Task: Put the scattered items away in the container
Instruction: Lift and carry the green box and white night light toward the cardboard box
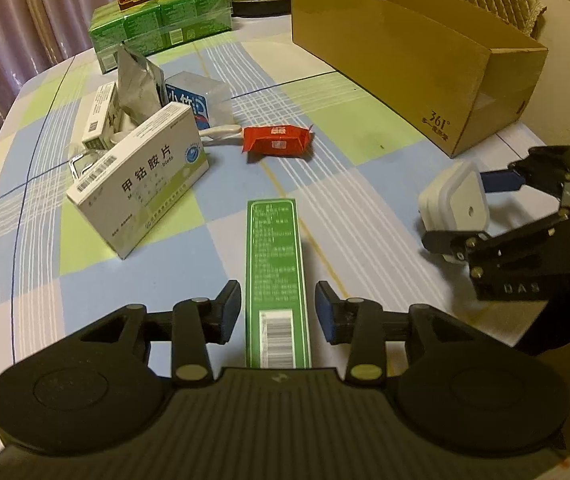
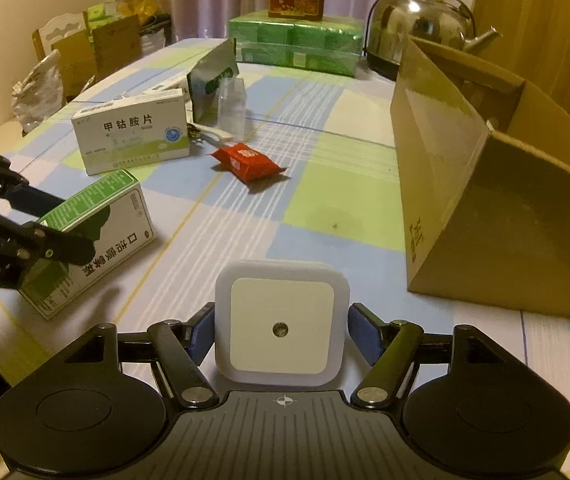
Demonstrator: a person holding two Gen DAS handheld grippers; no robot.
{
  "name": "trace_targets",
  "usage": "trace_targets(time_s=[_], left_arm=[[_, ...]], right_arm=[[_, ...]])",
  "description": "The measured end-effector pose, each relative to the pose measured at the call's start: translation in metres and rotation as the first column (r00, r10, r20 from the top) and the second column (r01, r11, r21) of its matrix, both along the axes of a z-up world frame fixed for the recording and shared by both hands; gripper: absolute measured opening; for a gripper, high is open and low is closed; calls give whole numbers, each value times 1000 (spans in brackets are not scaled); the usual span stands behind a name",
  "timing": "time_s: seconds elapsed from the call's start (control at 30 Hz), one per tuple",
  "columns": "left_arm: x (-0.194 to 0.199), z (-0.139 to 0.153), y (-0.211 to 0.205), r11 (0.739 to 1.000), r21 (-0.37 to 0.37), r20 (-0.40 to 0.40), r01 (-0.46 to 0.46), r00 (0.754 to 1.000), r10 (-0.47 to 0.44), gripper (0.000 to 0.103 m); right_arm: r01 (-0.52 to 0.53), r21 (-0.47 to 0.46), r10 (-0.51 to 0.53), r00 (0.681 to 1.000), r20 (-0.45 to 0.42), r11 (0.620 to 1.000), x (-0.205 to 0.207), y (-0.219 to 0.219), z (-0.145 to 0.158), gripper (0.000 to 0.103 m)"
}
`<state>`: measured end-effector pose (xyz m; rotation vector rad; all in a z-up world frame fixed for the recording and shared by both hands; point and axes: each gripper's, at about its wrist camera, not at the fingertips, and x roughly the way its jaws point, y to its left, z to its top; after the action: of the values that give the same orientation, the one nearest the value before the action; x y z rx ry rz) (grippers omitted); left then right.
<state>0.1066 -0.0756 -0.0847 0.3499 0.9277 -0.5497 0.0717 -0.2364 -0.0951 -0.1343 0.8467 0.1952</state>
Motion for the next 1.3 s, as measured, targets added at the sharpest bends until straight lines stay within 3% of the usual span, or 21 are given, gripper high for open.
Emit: trace_targets(time_s=[0.3,0.37,0.8,1.3], left_arm=[[7,-14,-5,999,51,-54,12,999,-10,34],[7,-16,-4,999,51,-57,4,998,-1,29],[1,0,6,999,-32,-42,-36,999,35,25],[3,-22,-4,999,40,-56,-20,998,22,28]], right_arm=[[9,12,-9,1000,-15,1000,-2,-3,-3,69],[7,12,-7,1000,-17,1000,-2,-4,-3,69],[11,23,-11,1000,-17,1000,-6,-5,-2,69],[12,20,-12,1000,-18,1000,-4,-4,-4,69]])
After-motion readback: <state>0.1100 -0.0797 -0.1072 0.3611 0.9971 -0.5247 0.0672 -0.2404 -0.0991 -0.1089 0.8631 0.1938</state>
